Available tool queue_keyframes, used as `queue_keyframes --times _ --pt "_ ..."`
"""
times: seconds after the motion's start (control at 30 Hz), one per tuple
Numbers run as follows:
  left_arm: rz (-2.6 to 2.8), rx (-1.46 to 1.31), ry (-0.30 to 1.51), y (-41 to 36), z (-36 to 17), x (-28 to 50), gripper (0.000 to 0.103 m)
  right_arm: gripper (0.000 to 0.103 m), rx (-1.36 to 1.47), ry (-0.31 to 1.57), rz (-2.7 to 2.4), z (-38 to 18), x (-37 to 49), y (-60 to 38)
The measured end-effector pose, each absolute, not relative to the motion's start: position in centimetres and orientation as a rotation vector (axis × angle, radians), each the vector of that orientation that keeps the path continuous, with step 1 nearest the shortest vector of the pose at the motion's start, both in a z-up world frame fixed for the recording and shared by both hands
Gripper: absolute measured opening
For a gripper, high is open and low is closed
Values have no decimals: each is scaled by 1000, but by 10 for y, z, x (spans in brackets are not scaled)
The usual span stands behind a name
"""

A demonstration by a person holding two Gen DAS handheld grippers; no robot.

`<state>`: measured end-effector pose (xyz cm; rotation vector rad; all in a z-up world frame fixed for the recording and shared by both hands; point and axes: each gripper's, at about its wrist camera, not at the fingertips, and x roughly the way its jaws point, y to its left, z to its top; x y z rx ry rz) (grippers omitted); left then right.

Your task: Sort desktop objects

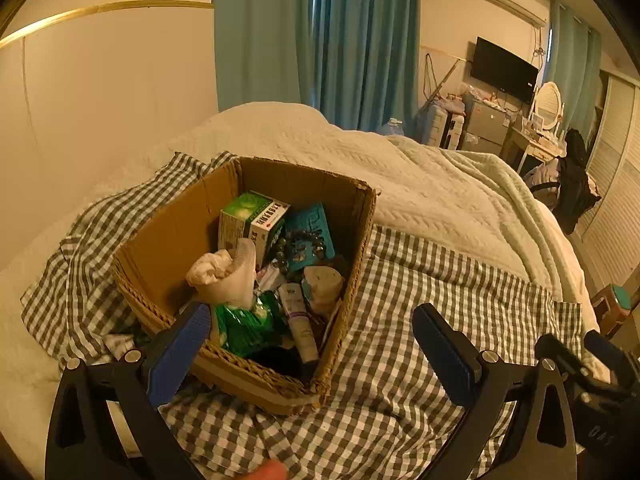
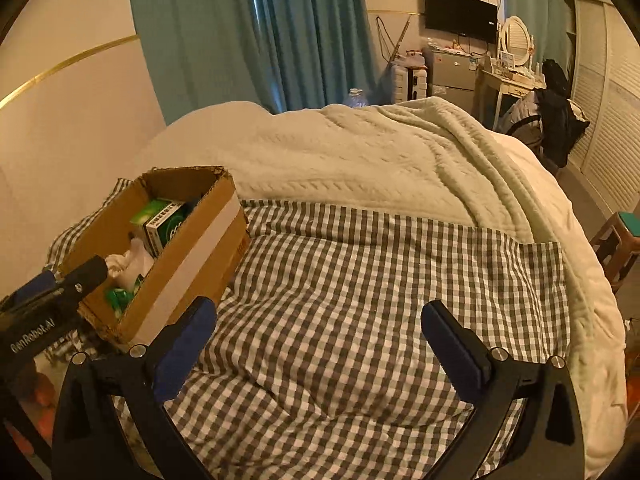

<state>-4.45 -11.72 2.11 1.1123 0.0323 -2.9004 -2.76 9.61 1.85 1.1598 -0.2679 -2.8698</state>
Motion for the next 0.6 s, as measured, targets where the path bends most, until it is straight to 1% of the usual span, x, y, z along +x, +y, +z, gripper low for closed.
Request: queue_keyframes --times 0.6 --pt "-2923 1085 -60 -103 16 -40 103 103 1209 -289 -2849 7 -29 99"
